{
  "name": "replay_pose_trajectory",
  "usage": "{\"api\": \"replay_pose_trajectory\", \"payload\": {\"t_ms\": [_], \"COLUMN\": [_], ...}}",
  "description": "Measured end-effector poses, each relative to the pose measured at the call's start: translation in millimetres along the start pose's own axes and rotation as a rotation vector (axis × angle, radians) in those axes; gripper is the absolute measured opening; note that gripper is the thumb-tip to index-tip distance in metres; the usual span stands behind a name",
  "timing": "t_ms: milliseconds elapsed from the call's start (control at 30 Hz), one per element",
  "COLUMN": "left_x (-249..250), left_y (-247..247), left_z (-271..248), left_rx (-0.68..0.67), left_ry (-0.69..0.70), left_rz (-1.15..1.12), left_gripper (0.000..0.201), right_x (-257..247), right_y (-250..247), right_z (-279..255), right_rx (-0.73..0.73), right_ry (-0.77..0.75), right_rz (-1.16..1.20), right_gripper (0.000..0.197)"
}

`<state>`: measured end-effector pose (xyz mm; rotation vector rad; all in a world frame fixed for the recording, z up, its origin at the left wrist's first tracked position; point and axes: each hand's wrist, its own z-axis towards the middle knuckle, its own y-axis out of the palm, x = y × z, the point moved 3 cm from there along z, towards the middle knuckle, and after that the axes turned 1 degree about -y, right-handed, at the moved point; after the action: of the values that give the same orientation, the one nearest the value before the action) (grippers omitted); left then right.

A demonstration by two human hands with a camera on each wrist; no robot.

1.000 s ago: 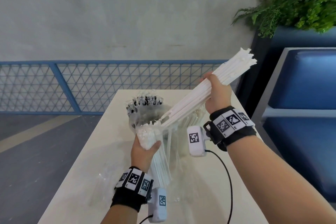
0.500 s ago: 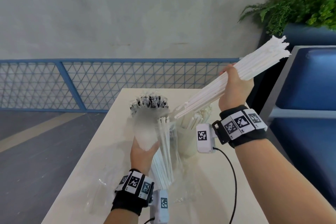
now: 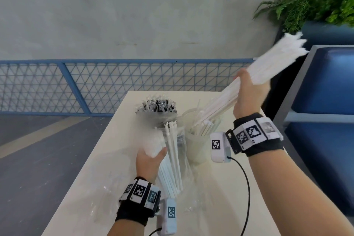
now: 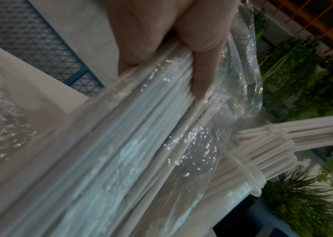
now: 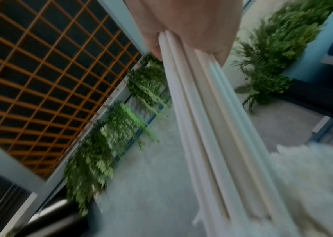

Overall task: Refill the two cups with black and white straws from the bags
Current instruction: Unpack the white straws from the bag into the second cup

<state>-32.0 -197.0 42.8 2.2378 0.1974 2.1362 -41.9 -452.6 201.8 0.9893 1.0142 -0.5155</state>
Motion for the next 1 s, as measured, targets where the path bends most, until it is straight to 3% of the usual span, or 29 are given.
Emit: {"api": "replay_pose_trajectory", "payload": {"t_ms": [133,400,533,633,767,867,933,1000], "left_x": [-0.4,-7.0,-7.1,-7.7,-7.9,-8.9,-10.0,-11.5], "left_y": [10.5,9.8,11.9,12.9,12.3,12.0,11.8,11.3], "left_z": [-2.6,0.9,0.5,-0.2,-0.5,-0.1,0.8,2.0], "left_rx": [-0.047,-0.050,-0.055,-0.063,-0.078,-0.085,-0.085,-0.084], "left_ry": [0.001,-0.008,0.010,0.015,0.012,0.008,0.004,-0.005], "left_rz": [-0.013,0.006,0.023,0.019,0.005,0.010,0.005,-0.004], "left_gripper": [0.047,0.052,0.051,0.050,0.050,0.051,0.053,0.054], "right_x": [22.1,16.7,54.0,76.5,63.3,57.6,68.3,82.0], "right_y": [15.6,33.5,29.0,19.8,21.7,25.6,25.3,22.5], "right_z": [-15.4,-16.5,-27.6,-30.2,-27.3,-35.9,-41.6,-42.8], "right_rx": [-0.191,-0.282,-0.440,-0.421,-0.343,-0.510,-0.635,-0.724], "right_ry": [0.035,-0.033,0.056,0.111,-0.090,-0.315,-0.383,-0.379], "right_rz": [-0.161,-0.130,-0.376,-0.383,-0.331,-0.378,-0.554,-0.704], "right_gripper": [0.041,0.036,0.032,0.033,0.048,0.045,0.024,0.020]}}
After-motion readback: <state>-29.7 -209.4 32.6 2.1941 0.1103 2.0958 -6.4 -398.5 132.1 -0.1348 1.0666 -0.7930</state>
